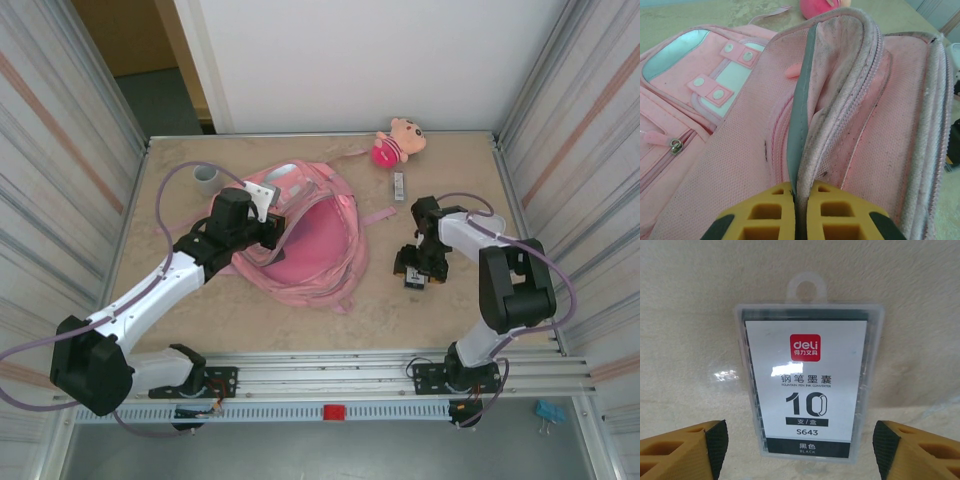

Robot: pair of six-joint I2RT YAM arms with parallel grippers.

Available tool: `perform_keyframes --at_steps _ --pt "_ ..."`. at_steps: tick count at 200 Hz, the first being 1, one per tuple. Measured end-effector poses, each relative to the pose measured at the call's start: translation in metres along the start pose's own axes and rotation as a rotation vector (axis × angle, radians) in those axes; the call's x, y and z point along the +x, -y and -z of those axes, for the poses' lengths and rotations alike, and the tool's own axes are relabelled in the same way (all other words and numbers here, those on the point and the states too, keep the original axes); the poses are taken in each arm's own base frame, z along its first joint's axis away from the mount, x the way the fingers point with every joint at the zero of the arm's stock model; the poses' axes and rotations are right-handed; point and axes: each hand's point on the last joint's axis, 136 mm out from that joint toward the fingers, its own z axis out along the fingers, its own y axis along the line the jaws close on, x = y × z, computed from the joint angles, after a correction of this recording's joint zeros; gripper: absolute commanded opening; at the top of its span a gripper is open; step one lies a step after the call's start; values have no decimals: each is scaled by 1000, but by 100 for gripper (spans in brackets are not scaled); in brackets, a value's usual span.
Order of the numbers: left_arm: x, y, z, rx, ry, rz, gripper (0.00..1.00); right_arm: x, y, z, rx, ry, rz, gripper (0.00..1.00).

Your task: Pack books, pencil case, and school supplies into a backpack

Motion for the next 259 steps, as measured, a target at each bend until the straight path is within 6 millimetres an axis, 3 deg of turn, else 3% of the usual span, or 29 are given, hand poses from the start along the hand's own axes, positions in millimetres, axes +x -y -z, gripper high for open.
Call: perform_keyframes --at_steps 65,100,120,135,162,189,208,231,259 --pt "0 0 0 0 0 0 0 0 7 -10 48 -23 -4 56" --pt "0 0 0 0 0 0 0 -2 8 -8 52 -6 -1 52" --pt "-1 0 1 -1 3 0 0 -9 5 2 37 49 5 51" --pt "-2 0 2 0 6 -1 0 -14 -3 22 -4 127 15 51" --pt "-3 1 4 2 12 4 0 -21 -37 78 -191 316 27 52" --pt "-10 4 6 20 22 19 0 -16 -95 117 -432 409 78 53" --pt "-16 5 9 26 29 27 0 -3 -141 120 -548 382 145 53" --pt "-19 7 10 34 30 27 0 16 -192 109 -623 300 224 54" --pt "-20 8 11 37 31 27 0 19 -229 99 -681 256 246 54"
